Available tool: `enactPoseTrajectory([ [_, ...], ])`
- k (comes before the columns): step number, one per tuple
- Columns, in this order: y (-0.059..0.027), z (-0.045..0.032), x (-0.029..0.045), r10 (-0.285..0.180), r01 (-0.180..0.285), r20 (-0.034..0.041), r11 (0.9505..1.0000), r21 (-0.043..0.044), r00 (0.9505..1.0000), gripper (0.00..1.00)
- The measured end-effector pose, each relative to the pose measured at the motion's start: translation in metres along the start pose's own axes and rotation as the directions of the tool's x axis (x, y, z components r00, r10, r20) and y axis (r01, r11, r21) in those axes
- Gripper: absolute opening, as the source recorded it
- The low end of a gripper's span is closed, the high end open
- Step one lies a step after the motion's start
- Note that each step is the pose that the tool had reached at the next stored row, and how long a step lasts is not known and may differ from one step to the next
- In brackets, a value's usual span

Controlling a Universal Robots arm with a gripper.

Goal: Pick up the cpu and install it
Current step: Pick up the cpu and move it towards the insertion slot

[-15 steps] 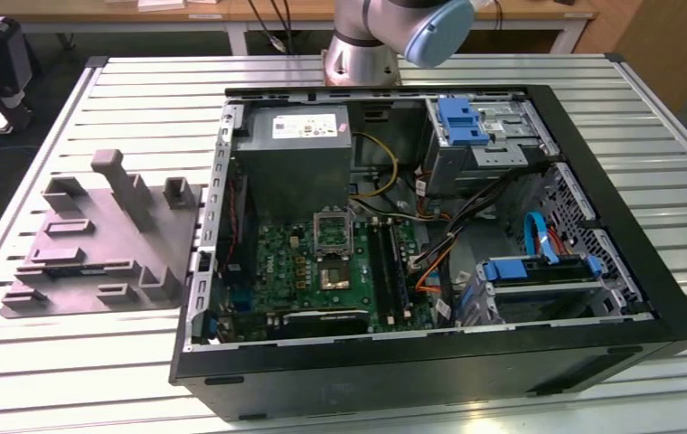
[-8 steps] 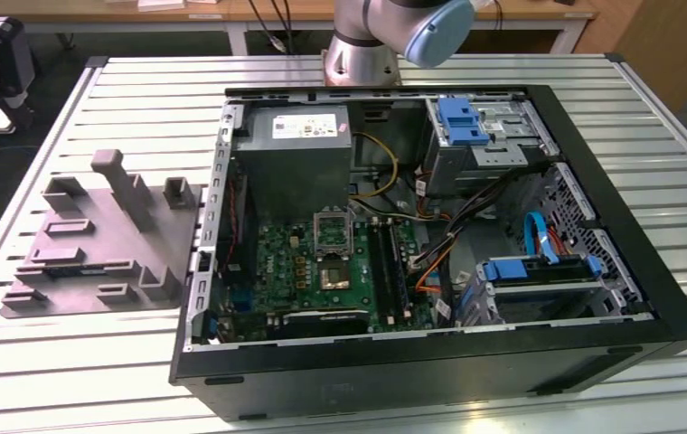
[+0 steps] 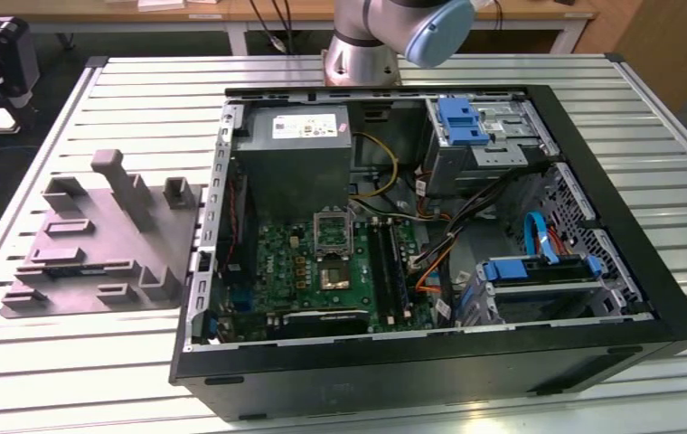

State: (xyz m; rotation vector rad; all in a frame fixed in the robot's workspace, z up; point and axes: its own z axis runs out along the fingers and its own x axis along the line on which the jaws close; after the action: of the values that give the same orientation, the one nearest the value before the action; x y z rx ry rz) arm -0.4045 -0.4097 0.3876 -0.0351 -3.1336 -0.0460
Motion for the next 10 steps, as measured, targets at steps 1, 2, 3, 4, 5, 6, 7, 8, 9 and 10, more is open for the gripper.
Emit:
enactPoseTrajectory([
  [1, 0.0000, 0.0000, -0.0008, 0.000, 0.000, 0.0000, 1.0000, 0.0000, 1.0000, 0.47],
  [2, 0.0000, 0.0001, -0.0014, 0.000, 0.000, 0.0001, 1.0000, -0.0001, 1.0000, 0.47],
  [3, 0.0001, 0.0001, -0.0019, 0.000, 0.000, 0.0001, 1.0000, -0.0001, 1.0000, 0.47],
  [4, 0.0001, 0.0000, -0.0023, 0.000, 0.000, 0.0000, 1.0000, 0.0000, 1.0000, 0.47],
  [5, 0.0001, 0.0000, -0.0027, 0.000, 0.000, 0.0001, 1.0000, -0.0001, 1.0000, 0.47],
  [6, 0.0001, 0.0001, -0.0031, 0.000, 0.000, 0.0001, 1.0000, -0.0001, 1.0000, 0.47],
  [7, 0.0001, 0.0000, -0.0035, 0.000, 0.000, 0.0001, 1.0000, 0.0000, 1.0000, 0.47],
  [8, 0.0001, 0.0000, -0.0039, 0.000, 0.000, 0.0000, 1.0000, 0.0000, 1.0000, 0.47],
  [9, 0.0001, 0.0000, -0.0042, 0.000, 0.000, 0.0000, 1.0000, 0.0000, 1.0000, 0.47],
  [10, 0.0001, 0.0001, -0.0046, 0.000, 0.000, 0.0002, 1.0000, -0.0001, 1.0000, 0.47],
])
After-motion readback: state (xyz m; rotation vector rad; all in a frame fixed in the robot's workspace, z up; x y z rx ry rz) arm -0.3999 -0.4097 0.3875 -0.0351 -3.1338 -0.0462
